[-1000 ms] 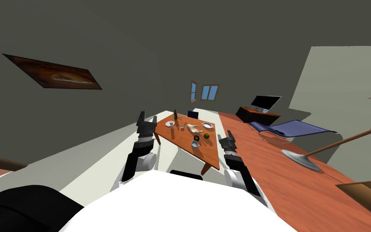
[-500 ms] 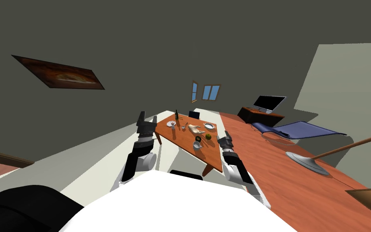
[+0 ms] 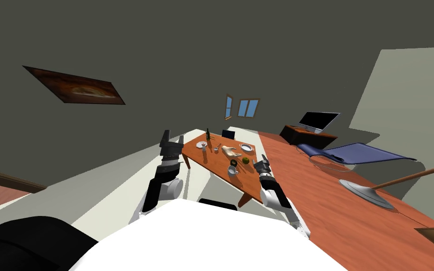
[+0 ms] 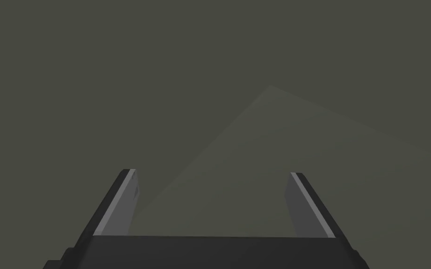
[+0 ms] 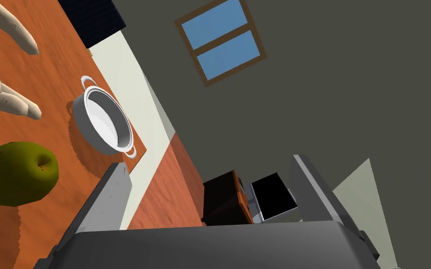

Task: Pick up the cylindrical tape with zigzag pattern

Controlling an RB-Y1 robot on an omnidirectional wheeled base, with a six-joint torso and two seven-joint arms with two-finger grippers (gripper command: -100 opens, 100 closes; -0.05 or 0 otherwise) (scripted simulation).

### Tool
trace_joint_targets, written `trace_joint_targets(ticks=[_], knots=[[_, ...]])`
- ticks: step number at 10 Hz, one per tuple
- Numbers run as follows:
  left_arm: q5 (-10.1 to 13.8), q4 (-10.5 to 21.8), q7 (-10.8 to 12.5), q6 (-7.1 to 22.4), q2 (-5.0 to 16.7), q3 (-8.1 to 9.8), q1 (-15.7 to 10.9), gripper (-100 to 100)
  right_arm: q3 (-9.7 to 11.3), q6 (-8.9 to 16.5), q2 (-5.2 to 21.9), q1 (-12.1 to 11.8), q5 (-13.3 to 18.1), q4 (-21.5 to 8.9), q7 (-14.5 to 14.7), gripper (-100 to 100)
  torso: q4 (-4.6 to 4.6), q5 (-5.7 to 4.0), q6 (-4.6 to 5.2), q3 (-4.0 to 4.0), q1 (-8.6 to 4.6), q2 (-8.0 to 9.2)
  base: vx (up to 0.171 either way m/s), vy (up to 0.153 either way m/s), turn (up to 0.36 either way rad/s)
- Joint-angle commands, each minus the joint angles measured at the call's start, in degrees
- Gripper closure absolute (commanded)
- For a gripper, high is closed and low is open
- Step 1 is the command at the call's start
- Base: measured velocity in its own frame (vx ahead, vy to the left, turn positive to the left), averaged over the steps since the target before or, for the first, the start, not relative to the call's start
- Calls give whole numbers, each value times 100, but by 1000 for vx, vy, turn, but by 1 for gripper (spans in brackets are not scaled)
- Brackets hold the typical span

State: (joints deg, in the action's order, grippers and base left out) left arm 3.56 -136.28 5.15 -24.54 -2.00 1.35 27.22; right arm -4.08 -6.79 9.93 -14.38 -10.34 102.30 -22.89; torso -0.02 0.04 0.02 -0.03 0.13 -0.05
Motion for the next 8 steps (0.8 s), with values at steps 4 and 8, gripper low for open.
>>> trace_joint_targets(ticks=[4, 8], knots=[[0, 0, 0, 0, 0, 0, 0, 0, -176, 356, 79, 449, -153, -675, -367, -100, 1, 0, -2, 0, 1, 0, 9, 35, 30], [0, 0, 0, 0, 0, 0, 0, 0, -333, 702, 126, 879, -287, -1290, -700, -100, 0, 0, -1, 0, -1, 0, 10, 37, 29]])
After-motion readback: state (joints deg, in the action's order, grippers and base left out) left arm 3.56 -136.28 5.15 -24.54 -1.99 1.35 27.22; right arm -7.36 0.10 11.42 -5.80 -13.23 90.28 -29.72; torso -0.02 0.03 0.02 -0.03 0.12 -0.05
